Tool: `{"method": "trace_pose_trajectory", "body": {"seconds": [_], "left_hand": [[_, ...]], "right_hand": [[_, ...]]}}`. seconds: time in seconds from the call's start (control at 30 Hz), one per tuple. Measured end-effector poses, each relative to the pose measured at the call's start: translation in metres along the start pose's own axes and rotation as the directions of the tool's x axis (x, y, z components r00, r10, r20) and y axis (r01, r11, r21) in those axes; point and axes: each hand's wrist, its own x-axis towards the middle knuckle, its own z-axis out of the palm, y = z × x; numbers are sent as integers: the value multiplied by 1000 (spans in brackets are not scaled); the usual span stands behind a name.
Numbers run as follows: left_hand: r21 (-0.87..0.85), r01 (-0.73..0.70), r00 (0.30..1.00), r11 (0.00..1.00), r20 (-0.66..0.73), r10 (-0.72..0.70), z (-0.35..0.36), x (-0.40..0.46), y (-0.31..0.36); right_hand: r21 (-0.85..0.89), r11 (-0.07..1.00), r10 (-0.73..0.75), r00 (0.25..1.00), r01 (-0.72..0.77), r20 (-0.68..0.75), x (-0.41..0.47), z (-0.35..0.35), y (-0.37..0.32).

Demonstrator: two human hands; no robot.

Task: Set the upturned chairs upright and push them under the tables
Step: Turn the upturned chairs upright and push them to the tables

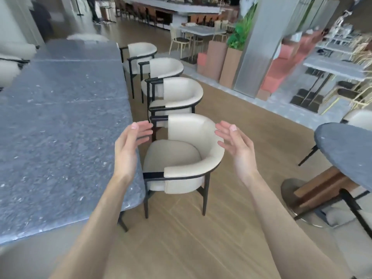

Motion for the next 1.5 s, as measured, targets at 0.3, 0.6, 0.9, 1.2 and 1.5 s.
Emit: {"method": "trace_pose_trajectory", "body": {"seconds": [0.3, 0.6, 0.9, 1.2, 1.5], "left_hand": [[84, 52, 950, 995, -311, -24, 149, 62, -44], [122, 147, 833, 982, -550, -56, 251, 201, -202], [203, 283, 614, 937, -789, -15, 315, 287, -233], [362, 643, 392, 675, -912, 116, 382, 277, -266], [8, 863, 119, 505, -975, -187, 483, 249, -364]], "right_hand": [[20, 998, 48, 932, -59, 360, 192, -68, 37], [-66, 985, 170, 843, -159, 511, 406, -115, 152], [-161, 969, 239, 546, -187, 803, 560, -57, 200], [-231, 965, 230, -24, -124, 973, 597, -27, 263], [-381, 907, 420, -346, 178, 839, 625, -78, 344]]}}
